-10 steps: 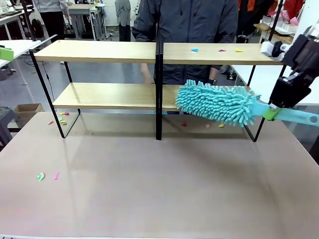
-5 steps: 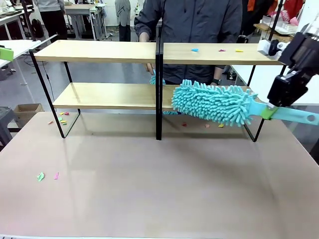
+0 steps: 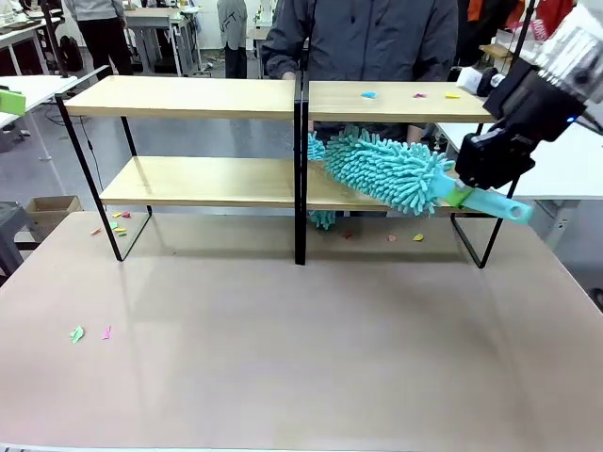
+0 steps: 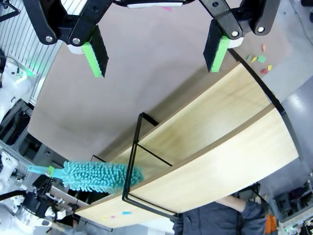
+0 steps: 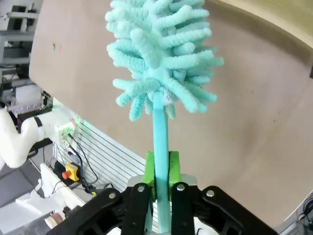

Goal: Clean the shelves.
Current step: Clean another randomly selected level of the Shelf with the Duster.

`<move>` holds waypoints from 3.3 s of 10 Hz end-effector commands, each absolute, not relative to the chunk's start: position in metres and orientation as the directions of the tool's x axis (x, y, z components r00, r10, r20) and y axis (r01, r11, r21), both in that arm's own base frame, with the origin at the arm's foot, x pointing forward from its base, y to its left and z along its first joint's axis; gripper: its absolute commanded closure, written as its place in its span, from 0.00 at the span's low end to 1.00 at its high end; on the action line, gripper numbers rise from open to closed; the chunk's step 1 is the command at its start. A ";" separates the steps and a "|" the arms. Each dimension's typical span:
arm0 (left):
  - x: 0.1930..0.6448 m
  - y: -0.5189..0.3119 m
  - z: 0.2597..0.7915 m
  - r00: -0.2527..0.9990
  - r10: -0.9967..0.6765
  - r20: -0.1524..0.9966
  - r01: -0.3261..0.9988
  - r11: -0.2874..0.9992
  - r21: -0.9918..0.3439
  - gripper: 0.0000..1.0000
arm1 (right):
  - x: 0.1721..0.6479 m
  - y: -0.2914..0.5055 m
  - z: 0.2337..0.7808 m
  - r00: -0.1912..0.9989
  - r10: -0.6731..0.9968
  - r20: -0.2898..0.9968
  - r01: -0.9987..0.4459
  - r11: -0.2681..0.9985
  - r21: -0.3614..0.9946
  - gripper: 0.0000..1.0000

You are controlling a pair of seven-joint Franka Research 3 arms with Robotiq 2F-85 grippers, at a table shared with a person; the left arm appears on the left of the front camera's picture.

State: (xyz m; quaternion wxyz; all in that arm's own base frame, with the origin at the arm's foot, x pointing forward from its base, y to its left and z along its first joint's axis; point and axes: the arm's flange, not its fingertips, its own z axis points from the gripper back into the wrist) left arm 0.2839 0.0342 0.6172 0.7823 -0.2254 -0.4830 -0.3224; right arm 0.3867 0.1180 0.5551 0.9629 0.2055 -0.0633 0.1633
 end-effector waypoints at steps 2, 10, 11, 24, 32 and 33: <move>0.285 0.034 0.616 0.325 -0.284 0.902 0.726 0.686 -0.046 0.00 | 0.351 0.088 0.563 0.945 0.280 0.166 -0.325 0.843 0.429 0.88; 0.285 0.034 0.616 0.325 -0.284 0.902 0.726 0.686 -0.046 0.00 | 0.406 0.092 0.516 0.978 0.142 0.153 -0.198 0.860 0.471 0.88; 0.285 0.034 0.616 0.325 -0.284 0.902 0.726 0.686 -0.046 0.00 | 0.408 0.086 0.513 0.985 0.110 0.134 -0.159 0.880 0.448 0.88; 0.285 0.034 0.616 0.325 -0.284 0.902 0.726 0.686 -0.046 0.00 | 0.383 0.044 0.512 0.974 -0.223 0.046 0.205 0.947 0.247 0.88; 0.285 0.034 0.616 0.325 -0.284 0.902 0.726 0.686 -0.046 0.00 | 0.347 0.066 0.534 0.888 -0.415 0.199 0.371 0.901 0.224 0.88; 0.285 0.034 0.616 0.325 -0.284 0.902 0.726 0.686 -0.046 0.00 | 0.340 0.072 0.537 0.937 -0.298 0.181 0.238 0.926 0.295 0.88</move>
